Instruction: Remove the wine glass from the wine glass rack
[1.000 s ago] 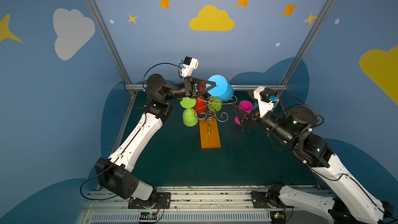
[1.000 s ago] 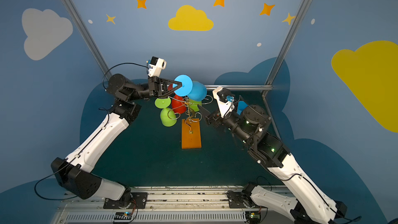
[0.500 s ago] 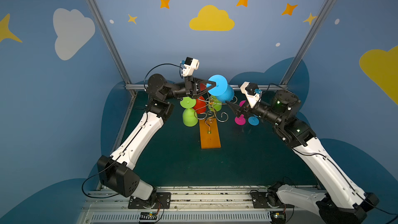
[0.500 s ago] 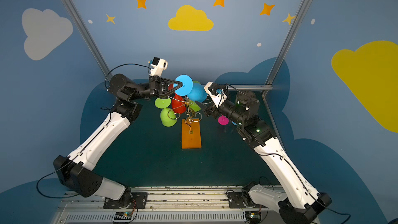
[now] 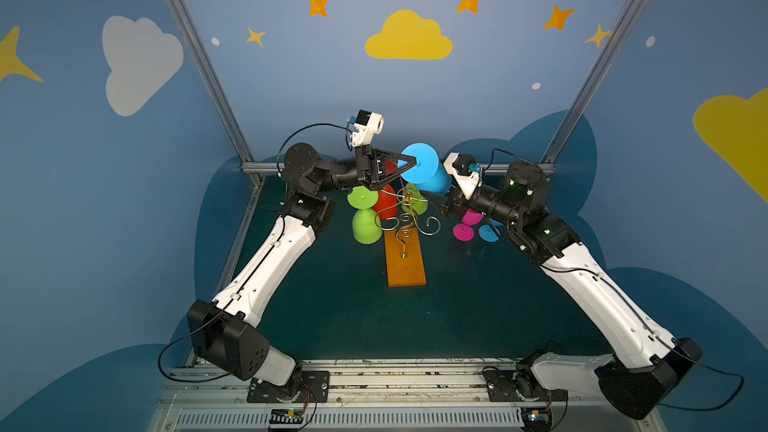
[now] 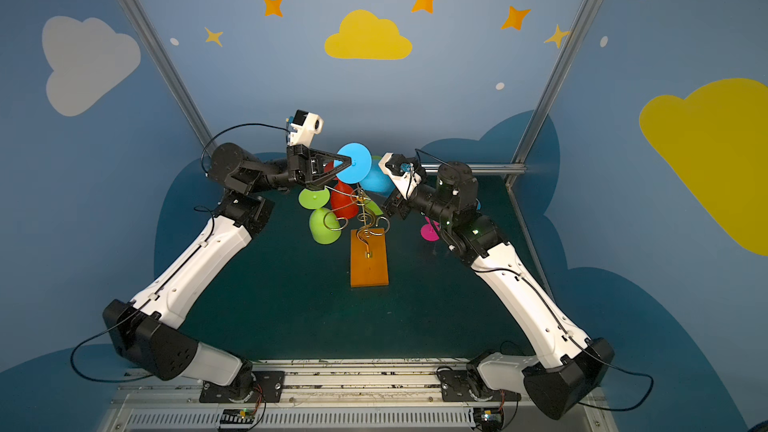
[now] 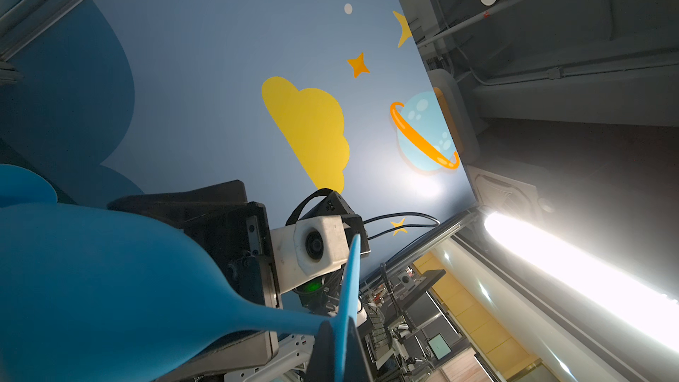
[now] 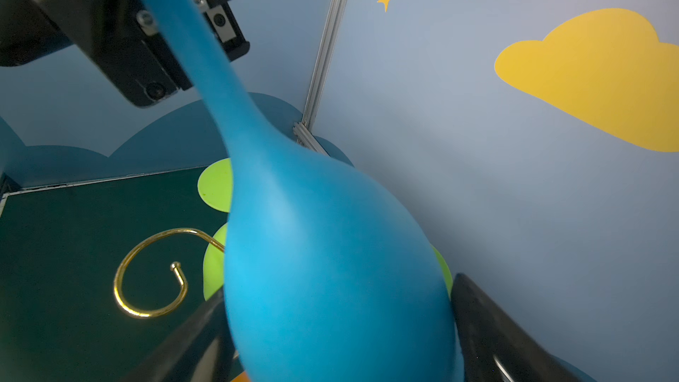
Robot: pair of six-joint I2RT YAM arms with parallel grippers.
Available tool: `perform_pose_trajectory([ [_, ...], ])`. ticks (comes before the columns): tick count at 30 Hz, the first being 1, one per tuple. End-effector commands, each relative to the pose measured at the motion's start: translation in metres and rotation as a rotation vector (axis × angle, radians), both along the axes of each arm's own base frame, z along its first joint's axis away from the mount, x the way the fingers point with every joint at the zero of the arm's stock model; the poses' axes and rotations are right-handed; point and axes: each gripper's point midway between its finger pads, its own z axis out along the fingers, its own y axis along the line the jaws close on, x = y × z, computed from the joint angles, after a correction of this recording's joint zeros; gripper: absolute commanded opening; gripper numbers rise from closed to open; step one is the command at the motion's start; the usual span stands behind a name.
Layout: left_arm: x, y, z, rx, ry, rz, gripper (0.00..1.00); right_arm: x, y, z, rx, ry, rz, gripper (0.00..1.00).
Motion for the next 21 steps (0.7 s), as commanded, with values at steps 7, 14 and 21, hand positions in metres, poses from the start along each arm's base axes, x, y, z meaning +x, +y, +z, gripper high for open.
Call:
perform_pose_trajectory([
  [7,-0.005,0.003,0.007,-0.026,-0.03,0.004,0.03,-0.007,-0.005,0.022,0.047,-0.036,-0.001,0.69],
  [14,0.002,0.004,0.006,-0.03,-0.017,0.022,0.03,-0.019,-0.012,0.022,0.043,-0.019,-0.014,0.53],
  [21,-0.001,0.004,0.011,-0.039,-0.017,0.012,0.03,-0.021,-0.006,0.022,0.041,-0.014,-0.002,0.84],
])
